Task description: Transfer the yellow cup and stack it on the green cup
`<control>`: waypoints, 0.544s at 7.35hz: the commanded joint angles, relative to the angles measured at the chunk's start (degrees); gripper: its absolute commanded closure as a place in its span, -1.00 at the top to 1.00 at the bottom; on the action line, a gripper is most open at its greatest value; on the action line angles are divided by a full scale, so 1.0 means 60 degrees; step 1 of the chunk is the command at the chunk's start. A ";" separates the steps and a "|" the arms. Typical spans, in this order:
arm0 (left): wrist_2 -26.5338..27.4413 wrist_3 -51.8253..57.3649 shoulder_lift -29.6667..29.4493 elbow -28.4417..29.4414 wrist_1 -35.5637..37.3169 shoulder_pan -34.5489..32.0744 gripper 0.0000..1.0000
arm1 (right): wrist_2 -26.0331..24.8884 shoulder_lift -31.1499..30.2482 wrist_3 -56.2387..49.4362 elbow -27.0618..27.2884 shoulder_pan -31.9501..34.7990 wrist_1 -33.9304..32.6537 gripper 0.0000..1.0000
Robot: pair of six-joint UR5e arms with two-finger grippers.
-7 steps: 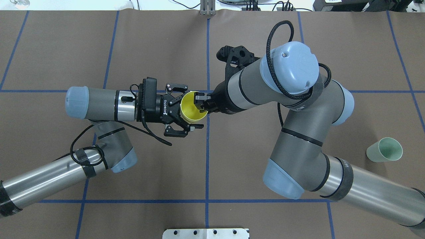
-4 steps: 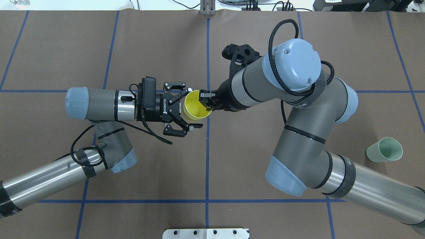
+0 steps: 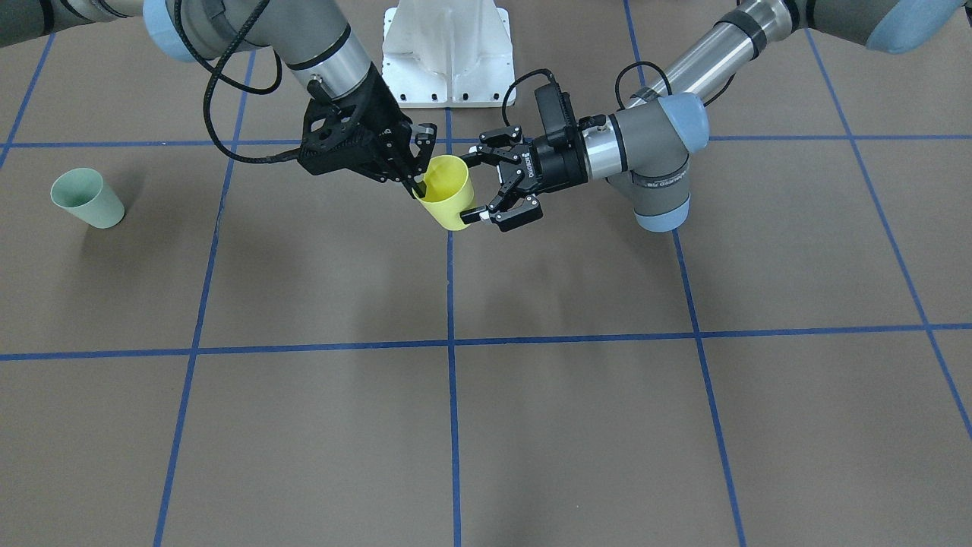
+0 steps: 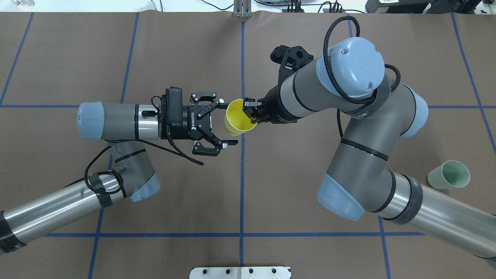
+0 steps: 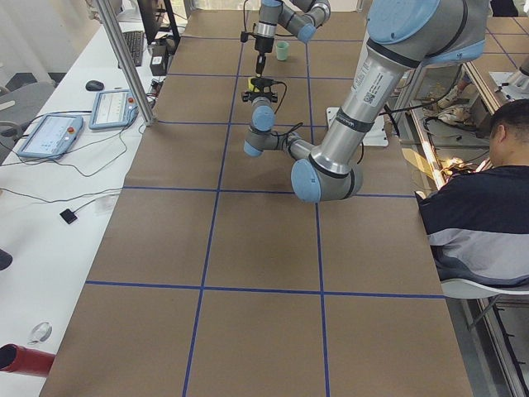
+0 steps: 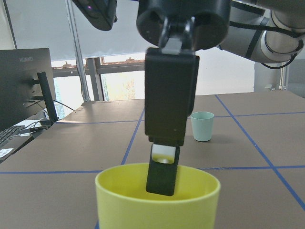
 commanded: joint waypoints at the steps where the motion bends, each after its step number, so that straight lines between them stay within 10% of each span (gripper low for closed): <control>1: 0.0335 -0.0021 0.0010 0.0011 0.0029 0.0000 1.00 | 0.0456 -0.0382 -0.0048 0.0004 0.0709 -0.0013 -1.00; 4: 0.0817 -0.0079 0.0039 -0.0003 0.0073 -0.0029 1.00 | 0.0472 -0.1230 -0.0673 -0.0287 0.2143 -0.0086 -1.00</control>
